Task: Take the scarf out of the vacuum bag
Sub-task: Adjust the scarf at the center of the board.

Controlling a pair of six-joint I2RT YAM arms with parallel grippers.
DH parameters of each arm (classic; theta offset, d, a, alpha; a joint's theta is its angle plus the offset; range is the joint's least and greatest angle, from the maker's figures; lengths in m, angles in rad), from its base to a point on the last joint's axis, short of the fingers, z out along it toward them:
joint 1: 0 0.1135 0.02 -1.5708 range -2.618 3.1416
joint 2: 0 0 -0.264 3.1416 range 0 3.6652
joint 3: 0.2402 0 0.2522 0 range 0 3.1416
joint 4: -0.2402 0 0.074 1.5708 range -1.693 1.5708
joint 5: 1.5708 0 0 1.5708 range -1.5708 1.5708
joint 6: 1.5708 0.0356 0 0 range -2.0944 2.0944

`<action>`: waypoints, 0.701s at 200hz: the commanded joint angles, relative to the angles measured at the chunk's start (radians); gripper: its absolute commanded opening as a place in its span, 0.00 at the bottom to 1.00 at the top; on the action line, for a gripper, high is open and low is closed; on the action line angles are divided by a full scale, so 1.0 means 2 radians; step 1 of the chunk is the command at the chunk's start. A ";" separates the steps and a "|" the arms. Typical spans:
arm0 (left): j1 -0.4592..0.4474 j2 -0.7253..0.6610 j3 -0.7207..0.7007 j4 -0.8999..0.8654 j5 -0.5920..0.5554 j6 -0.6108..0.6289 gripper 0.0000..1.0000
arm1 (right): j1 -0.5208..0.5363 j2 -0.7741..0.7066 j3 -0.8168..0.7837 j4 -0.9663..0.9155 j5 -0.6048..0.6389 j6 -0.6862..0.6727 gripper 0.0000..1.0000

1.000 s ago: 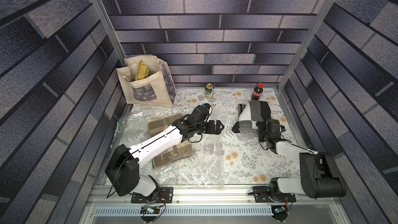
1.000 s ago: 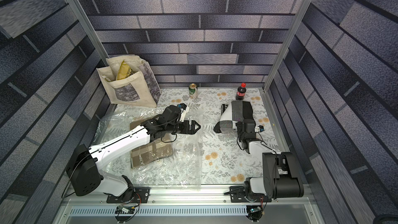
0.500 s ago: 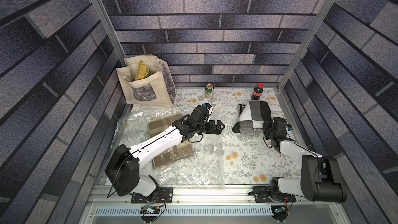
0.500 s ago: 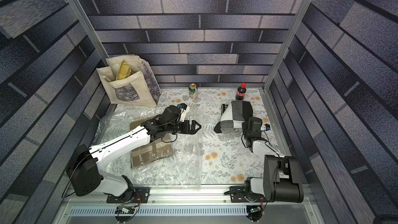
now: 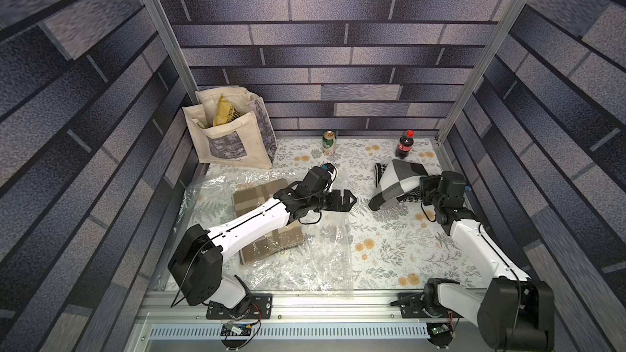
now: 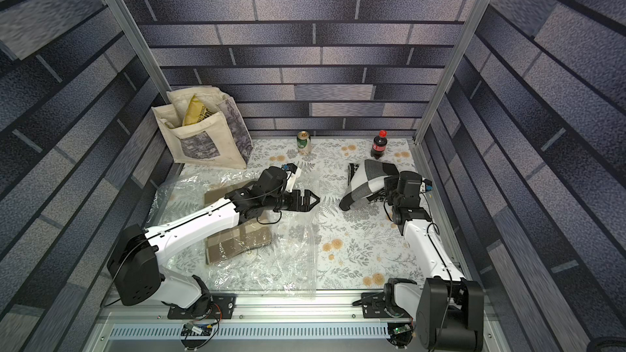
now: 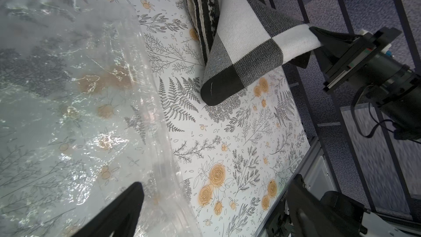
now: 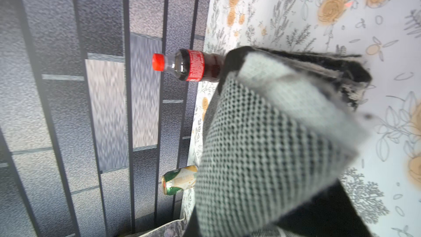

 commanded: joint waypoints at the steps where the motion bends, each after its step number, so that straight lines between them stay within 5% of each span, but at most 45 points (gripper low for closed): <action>1: -0.020 0.032 0.021 0.029 0.013 -0.015 1.00 | -0.002 -0.013 0.024 -0.035 -0.022 0.006 0.00; 27: -0.043 0.083 0.055 0.063 0.014 -0.017 1.00 | -0.001 -0.017 0.037 -0.044 -0.030 0.009 0.00; 41: -0.068 0.108 0.068 0.082 -0.034 -0.002 1.00 | -0.001 -0.017 0.043 -0.046 -0.034 0.010 0.00; 85: -0.192 0.189 0.130 0.120 -0.291 0.273 1.00 | -0.001 -0.010 0.058 -0.051 -0.049 0.019 0.00; 140: -0.192 0.292 0.223 0.090 -0.351 0.382 1.00 | -0.009 -0.012 0.063 -0.044 -0.075 0.034 0.00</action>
